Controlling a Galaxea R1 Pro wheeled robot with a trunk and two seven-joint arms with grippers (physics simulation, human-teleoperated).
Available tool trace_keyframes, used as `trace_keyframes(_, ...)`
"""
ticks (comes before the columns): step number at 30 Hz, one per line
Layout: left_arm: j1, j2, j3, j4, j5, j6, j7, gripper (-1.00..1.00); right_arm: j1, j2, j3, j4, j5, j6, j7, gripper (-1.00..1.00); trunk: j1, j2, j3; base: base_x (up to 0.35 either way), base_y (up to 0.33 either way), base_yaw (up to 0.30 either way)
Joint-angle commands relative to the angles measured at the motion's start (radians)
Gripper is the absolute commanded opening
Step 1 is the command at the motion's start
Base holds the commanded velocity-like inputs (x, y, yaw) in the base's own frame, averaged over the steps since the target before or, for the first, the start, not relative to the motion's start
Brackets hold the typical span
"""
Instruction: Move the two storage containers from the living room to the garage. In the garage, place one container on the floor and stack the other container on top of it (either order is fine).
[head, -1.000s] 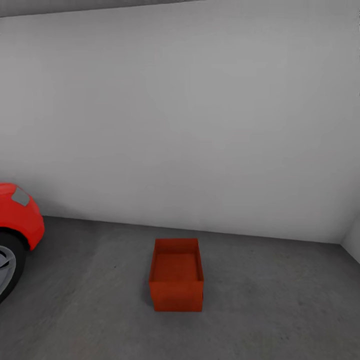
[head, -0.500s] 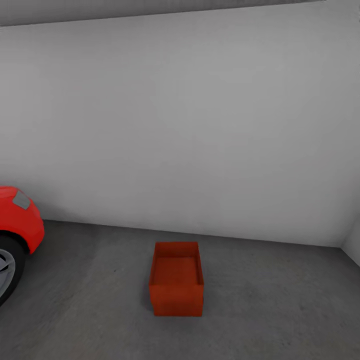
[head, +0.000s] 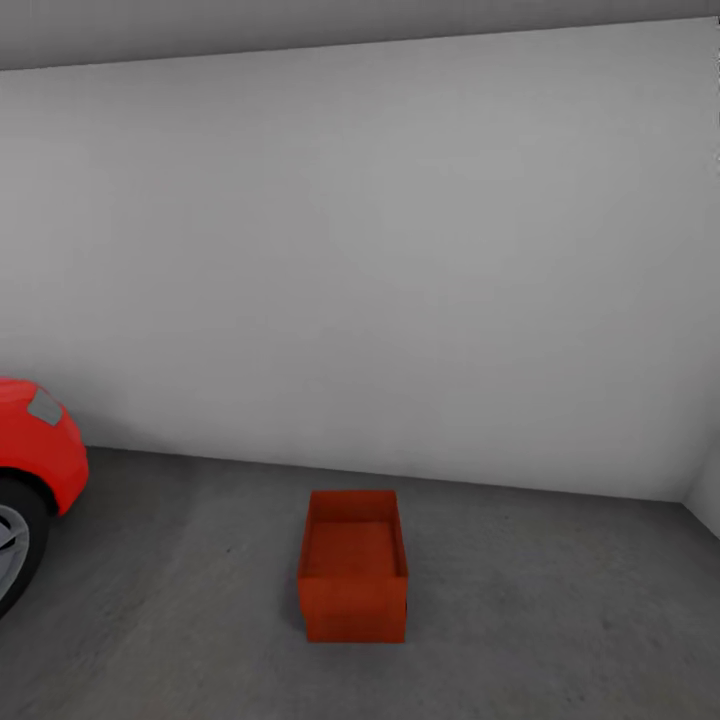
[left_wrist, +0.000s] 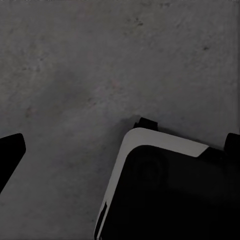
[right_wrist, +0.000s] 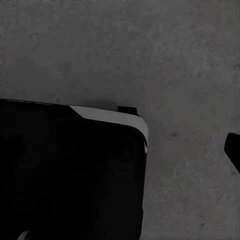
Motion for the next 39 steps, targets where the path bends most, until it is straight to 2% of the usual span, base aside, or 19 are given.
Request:
trace_keyframes(1, -0.001, 0.0, -0.003, 0.001, 0.005, -0.002, 0.001, 1.0, -0.001, 0.001, 0.008, 0.003, -0.01, -0.006, -0.001, 1.0, 0.0, -0.002, 0.0, 0.0, 0.0, 0.0)
trace_keyframes(39, -0.001, -0.003, -0.003, 0.001, 0.005, -0.001, 0.001, 1.0, -0.001, -0.001, 0.009, 0.003, -0.009, -0.007, 0.0, 1.0, 0.0, -0.002, 0.061, 0.0, 0.0, 0.0)
